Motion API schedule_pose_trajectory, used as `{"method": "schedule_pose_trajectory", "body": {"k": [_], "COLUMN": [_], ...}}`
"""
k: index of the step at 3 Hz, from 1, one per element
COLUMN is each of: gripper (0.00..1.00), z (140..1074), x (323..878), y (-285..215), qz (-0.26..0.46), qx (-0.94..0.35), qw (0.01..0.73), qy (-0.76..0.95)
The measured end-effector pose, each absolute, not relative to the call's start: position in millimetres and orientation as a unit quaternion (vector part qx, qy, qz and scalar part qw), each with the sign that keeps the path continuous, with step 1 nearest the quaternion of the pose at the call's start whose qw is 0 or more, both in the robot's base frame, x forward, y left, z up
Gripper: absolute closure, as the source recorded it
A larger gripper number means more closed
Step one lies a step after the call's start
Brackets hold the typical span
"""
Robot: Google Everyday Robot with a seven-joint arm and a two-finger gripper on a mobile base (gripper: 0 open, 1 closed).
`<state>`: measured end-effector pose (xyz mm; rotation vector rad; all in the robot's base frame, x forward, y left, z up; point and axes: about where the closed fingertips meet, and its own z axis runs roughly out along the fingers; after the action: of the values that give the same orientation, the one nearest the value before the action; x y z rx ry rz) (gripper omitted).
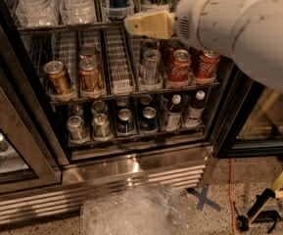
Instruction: Pick 7up can from top shelf of fridge
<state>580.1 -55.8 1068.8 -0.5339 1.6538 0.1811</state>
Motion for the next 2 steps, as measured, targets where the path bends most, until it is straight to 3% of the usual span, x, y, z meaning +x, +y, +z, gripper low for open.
{"method": "schedule_pose_trajectory", "body": {"k": [1, 2], "gripper": [0.00, 0.00], "z": [1085.4, 1085.4], "x": [571.2, 571.2], "y": [-121.5, -121.4], "qz": [0.024, 0.024], "qx": [-0.190, -0.190], "qw": [0.685, 0.685], "qy": [0.703, 0.703]}}
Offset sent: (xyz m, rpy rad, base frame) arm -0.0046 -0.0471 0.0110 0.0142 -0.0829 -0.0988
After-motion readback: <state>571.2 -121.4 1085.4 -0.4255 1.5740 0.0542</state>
